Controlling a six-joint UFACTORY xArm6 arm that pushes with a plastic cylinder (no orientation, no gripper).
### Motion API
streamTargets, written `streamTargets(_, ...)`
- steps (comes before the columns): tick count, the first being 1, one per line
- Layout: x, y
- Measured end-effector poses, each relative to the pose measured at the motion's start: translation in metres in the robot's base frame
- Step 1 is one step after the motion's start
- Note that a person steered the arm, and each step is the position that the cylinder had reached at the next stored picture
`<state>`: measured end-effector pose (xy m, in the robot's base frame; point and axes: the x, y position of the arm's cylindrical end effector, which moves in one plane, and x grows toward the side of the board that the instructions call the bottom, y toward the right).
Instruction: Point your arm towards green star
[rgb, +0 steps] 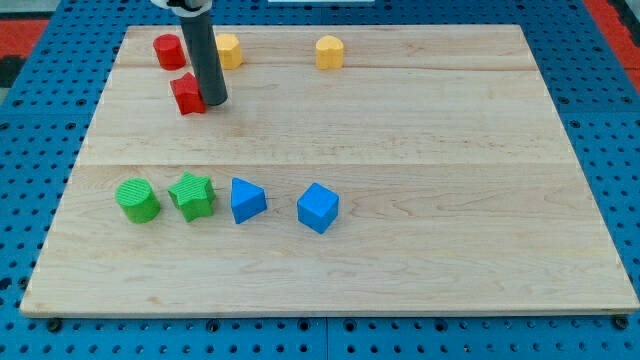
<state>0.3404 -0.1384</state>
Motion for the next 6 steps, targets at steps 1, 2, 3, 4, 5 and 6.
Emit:
streamTargets(1, 0.001, -0.037)
streamTargets(2, 0.001, -0.056)
streamTargets(3, 0.030, -0.065)
streamTargets(4, 0.078, -0.137)
streamTargets(5, 0.176, -0.144)
streamTargets(6, 0.252, -0.061)
